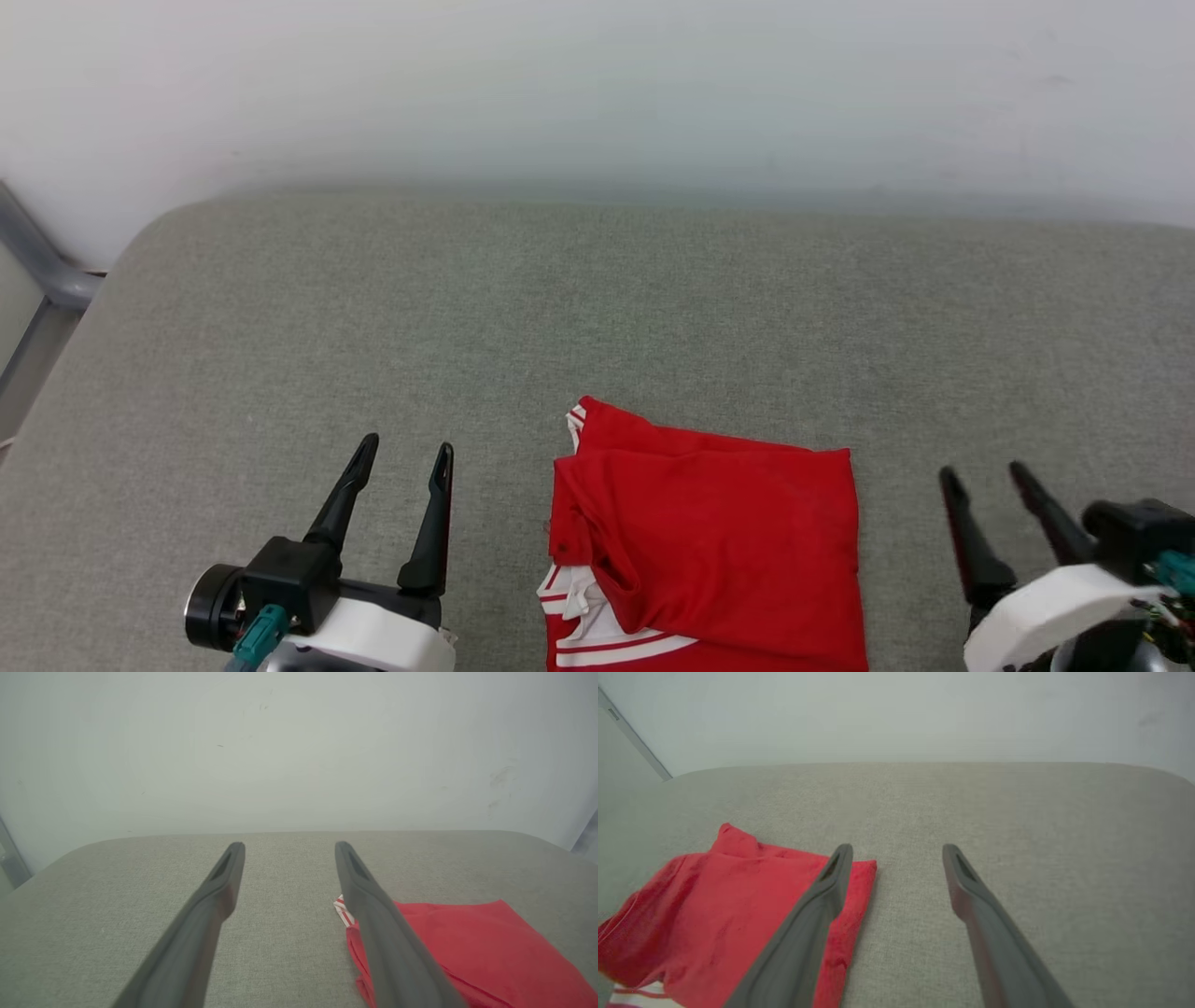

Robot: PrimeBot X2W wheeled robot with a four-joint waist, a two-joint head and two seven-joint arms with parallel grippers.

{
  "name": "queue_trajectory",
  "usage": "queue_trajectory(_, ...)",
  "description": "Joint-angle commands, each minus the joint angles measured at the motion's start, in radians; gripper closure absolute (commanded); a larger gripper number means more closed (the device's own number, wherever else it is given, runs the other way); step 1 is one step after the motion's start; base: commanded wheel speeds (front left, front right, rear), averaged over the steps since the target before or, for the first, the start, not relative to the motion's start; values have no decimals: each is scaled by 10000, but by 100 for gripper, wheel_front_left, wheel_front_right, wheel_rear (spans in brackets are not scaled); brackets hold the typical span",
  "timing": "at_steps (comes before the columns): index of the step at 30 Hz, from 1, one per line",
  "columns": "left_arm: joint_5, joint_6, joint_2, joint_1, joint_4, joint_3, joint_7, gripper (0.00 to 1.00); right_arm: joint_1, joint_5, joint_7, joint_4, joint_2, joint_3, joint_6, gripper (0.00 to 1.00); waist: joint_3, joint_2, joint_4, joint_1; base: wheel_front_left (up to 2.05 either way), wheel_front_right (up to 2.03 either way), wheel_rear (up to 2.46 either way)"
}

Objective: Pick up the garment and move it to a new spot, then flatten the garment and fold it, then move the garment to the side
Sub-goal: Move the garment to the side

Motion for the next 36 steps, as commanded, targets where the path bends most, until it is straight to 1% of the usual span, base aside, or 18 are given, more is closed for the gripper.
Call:
queue_trajectory(1,9,10,25,-168,-5,9,-23,0,-89,205,728,-114,-197,200,-9,0,100,0,46,0,0,0,0)
queue_trajectory(4,10,10,13,-218,-42,7,-23,0,-246,651,2860,-464,-451,536,-9,0,297,0,108,0,0,0,0)
queue_trajectory(6,36,10,7,-293,-43,-31,-23,0,-339,762,4337,-662,-522,536,-9,0,453,0,171,0,0,0,0)
queue_trajectory(8,51,10,16,-452,-33,-97,-23,0,-544,953,5618,-922,-325,464,-9,0,631,0,266,0,0,0,0)
queue_trajectory(10,64,10,3,-541,-10,-183,-21,0,-688,957,6695,-1083,-298,413,-9,0,798,0,389,0,0,0,0)
queue_trajectory(14,57,10,-41,-795,13,-286,-23,0,-984,903,8206,-1120,-69,308,-9,0,1129,0,681,0,0,0,0)
queue_trajectory(17,45,10,-74,-909,60,-341,-21,0,-1166,917,8897,-985,97,154,-9,0,1330,0,901,0,0,0,0)
queue_trajectory(21,48,9,-113,-1051,78,-374,-23,0,-1267,933,9374,-675,288,117,-9,0,1532,0,1173,0,0,0,0)
queue_trajectory(29,67,9,-175,-1204,120,-511,-23,0,-1351,796,9532,68,424,173,-9,0,1789,0,1465,0,0,0,0)
queue_trajectory(32,70,9,-180,-1220,175,-568,-23,0,-1299,708,9507,529,468,351,-9,0,1804,0,1575,0,0,0,0)
queue_trajectory(33,77,9,-174,-1230,193,-580,-23,0,-1273,744,9526,690,493,438,-7,7,1804,0,1588,0,0,0,0)
queue_trajectory(34,86,9,-178,-1252,204,-602,-23,0,-1243,728,9501,813,507,520,-6,60,1811,0,1593,0,0,0,0)
queue_trajectory(35,91,9,-182,-1274,221,-620,-21,0,-1255,699,9455,913,515,600,-6,100,1814,0,1593,0,0,0,0)
queue_trajectory(36,89,9,-189,-1297,232,-626,-23,0,-1297,697,9408,983,500,699,-6,100,1803,0,1587,0,0,0,0)
